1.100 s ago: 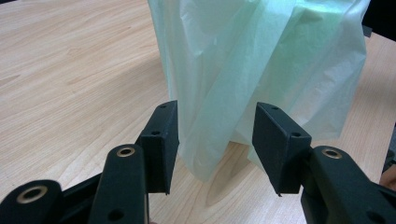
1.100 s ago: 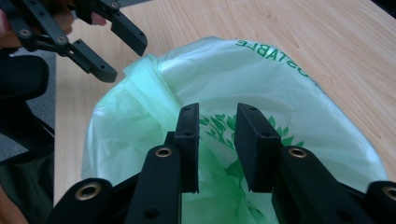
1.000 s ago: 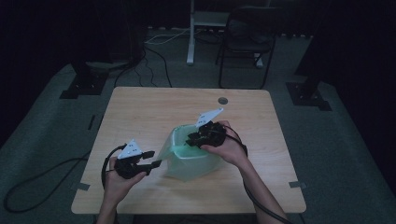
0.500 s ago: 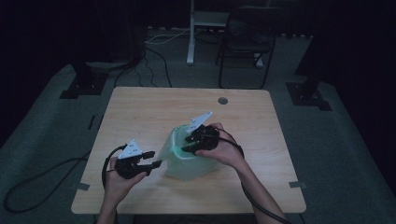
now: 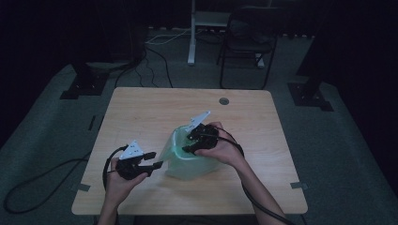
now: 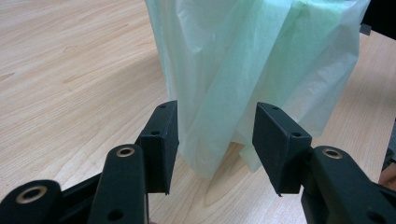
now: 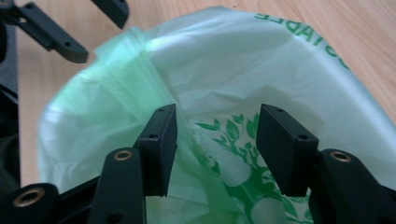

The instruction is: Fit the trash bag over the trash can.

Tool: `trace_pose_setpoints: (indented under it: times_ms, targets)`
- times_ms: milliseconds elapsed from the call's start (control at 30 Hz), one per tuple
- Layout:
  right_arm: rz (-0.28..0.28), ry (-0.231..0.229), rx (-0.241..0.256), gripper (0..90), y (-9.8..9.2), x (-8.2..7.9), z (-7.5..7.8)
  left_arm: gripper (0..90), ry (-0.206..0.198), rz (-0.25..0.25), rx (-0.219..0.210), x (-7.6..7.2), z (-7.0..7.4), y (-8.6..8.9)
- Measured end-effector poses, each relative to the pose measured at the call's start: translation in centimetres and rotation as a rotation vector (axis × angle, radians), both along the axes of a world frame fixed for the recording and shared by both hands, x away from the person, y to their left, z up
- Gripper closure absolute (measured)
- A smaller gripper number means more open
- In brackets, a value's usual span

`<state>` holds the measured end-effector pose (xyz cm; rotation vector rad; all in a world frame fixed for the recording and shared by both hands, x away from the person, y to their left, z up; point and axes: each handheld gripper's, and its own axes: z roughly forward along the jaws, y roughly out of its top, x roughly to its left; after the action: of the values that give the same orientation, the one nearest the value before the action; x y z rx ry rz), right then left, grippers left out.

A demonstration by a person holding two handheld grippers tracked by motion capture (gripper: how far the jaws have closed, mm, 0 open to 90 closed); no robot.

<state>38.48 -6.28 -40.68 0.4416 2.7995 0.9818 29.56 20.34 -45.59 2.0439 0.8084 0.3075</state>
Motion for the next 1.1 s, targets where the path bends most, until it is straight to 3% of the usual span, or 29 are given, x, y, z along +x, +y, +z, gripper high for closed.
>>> trace_pose_setpoints:
  times_ms: [233,400,567,833,1033,1100]
  targets:
    - [-0.051,-0.041,-0.036,51.1,0.1,0.4,-0.1,51.6,0.0,-0.001,0.003,0.0,0.0,0.0]
    - [-0.119,-0.092,-0.064,51.8,0.0,0.7,-0.2,51.7,-0.002,0.002,-0.001,-0.1,0.0,0.1]
    - [-0.154,-0.098,-0.061,51.8,-0.4,1.0,-0.3,51.7,-0.001,0.003,-0.001,-0.1,0.0,0.1]
    - [-0.1,-0.083,-0.09,48.9,0.1,0.2,-0.2,51.6,-0.001,0.0,0.0,0.0,0.0,0.0]
    - [-0.017,-0.043,-0.071,48.9,0.4,-0.5,0.0,51.7,-0.001,0.0,0.001,0.0,0.0,0.0]
    - [0.018,-0.017,-0.067,53.4,0.6,-0.7,0.1,51.6,-0.002,0.0,0.001,0.0,0.0,0.0]
